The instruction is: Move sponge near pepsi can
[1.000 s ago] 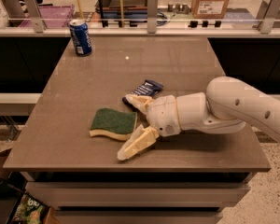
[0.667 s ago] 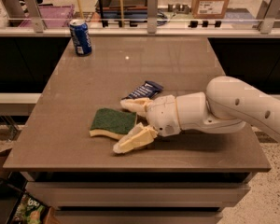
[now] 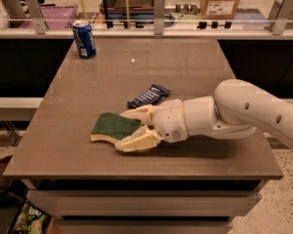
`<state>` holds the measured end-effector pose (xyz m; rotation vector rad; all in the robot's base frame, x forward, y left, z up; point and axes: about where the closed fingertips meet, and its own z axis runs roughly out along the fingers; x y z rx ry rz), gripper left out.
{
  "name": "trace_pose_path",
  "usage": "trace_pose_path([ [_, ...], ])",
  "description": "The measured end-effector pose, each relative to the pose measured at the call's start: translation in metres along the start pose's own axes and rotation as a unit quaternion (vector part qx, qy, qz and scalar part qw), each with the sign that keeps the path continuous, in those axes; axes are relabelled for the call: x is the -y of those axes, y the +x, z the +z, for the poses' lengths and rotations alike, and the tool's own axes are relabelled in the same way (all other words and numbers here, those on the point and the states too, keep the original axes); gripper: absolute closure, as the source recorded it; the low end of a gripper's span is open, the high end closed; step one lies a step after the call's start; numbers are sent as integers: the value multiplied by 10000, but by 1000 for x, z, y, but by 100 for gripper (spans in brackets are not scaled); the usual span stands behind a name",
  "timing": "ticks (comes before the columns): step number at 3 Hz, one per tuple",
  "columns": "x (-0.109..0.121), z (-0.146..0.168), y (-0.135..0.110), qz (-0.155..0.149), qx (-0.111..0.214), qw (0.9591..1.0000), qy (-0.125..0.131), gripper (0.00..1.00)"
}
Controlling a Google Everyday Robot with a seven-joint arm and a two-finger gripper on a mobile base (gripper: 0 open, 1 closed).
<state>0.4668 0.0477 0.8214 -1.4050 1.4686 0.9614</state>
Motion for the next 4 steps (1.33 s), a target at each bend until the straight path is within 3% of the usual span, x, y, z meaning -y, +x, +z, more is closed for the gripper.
trace_pose_path([
  [1, -1, 2, -1, -12, -1, 10000, -17, 88],
  [2, -2, 3, -2, -23, -2, 10000, -31, 100],
  [3, 6, -6, -16, 39, -214, 9998, -21, 100],
  [4, 25, -19, -49, 87, -596, 9981, 84, 100],
])
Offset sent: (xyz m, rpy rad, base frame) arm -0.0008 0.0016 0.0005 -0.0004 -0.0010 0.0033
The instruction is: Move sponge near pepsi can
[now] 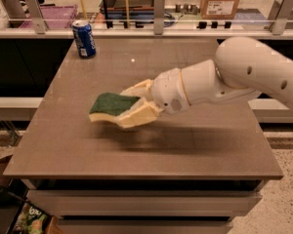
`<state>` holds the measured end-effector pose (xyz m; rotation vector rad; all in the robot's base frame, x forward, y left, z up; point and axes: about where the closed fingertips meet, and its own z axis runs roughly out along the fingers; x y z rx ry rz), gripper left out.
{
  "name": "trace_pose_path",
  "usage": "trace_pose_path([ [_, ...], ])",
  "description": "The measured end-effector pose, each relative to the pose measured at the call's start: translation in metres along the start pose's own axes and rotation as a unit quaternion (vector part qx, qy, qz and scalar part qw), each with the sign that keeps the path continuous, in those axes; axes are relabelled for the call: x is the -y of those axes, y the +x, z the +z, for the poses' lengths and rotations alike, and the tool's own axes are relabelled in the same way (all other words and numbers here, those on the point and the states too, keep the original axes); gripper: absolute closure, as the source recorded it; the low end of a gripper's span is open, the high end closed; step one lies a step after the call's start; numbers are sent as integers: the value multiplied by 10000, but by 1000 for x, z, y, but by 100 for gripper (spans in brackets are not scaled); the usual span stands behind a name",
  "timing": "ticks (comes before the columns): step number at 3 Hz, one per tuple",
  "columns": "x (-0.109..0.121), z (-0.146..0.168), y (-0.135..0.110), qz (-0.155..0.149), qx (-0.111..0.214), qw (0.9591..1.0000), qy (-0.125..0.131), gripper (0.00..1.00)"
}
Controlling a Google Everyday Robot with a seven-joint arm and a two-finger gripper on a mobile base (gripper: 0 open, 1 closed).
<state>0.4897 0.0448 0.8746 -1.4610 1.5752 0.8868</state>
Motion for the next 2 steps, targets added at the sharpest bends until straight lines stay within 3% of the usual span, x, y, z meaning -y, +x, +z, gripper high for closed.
trace_pose_path([
  [1, 29, -13, -31, 223, -195, 9992, 259, 100],
  [2, 63, -27, -50, 354, -158, 9974, 604, 100],
])
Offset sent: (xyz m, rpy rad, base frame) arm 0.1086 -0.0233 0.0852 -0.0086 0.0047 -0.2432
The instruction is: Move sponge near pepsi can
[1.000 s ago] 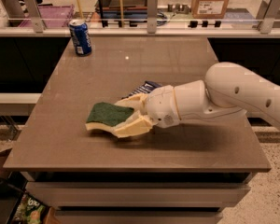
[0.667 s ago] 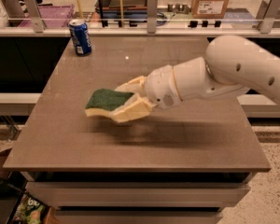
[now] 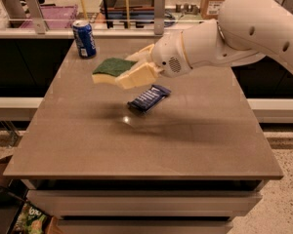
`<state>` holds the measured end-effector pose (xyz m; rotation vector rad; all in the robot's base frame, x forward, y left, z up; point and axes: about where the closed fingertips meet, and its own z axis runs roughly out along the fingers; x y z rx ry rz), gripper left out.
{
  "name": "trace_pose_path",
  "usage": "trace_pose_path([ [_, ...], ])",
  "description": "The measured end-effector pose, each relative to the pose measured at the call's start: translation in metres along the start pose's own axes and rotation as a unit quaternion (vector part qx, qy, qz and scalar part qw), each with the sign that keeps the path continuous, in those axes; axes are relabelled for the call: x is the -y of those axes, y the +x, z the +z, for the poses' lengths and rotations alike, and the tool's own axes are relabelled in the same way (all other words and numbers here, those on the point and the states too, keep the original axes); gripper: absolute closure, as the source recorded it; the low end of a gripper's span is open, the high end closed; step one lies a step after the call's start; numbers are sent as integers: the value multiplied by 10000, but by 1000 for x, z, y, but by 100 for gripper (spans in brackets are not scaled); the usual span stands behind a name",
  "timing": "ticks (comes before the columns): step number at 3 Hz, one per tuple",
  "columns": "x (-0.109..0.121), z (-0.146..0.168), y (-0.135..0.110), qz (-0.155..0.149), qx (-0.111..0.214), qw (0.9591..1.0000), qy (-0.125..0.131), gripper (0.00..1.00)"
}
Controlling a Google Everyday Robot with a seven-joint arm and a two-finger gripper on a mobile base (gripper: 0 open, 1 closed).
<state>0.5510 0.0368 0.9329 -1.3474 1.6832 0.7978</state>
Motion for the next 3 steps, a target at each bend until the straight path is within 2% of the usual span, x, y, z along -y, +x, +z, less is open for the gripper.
trace_pose_path([
  [2, 67, -12, -21, 94, 327, 9973, 651, 100],
  [3, 94, -9, -25, 184, 227, 9946, 991, 100],
])
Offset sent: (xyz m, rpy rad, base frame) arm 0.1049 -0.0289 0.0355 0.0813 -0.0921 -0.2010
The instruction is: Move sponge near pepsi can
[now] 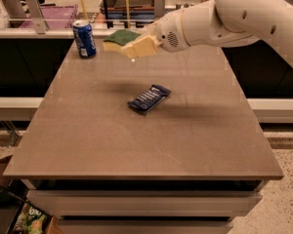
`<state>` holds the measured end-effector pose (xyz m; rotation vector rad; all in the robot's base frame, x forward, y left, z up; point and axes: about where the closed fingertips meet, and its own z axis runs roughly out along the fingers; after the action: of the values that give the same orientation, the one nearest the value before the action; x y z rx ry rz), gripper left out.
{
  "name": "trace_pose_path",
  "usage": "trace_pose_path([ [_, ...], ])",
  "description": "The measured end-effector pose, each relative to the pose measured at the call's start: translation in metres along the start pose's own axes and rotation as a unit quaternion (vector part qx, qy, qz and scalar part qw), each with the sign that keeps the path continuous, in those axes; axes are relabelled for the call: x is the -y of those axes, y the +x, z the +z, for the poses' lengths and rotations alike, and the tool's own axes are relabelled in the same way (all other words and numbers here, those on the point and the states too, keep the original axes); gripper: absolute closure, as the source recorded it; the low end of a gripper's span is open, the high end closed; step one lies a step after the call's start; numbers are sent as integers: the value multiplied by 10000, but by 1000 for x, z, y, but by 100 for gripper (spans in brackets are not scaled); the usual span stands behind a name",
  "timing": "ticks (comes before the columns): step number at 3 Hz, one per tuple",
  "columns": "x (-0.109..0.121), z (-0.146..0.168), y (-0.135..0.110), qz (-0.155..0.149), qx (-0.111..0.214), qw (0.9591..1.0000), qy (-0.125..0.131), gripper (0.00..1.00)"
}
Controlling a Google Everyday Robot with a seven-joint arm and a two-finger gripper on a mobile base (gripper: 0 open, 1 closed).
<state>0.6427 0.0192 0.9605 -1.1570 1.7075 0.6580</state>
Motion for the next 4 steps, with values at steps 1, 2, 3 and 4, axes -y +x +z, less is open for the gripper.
trace_pose_path([
  [1, 25, 15, 0, 102, -284, 9986, 426, 100],
  [2, 46, 34, 2, 179, -480, 9964, 679, 100],
  [3, 60, 57, 8, 216, -470, 9956, 777, 100],
  [4, 67, 80, 19, 273, -340, 9960, 782, 100],
])
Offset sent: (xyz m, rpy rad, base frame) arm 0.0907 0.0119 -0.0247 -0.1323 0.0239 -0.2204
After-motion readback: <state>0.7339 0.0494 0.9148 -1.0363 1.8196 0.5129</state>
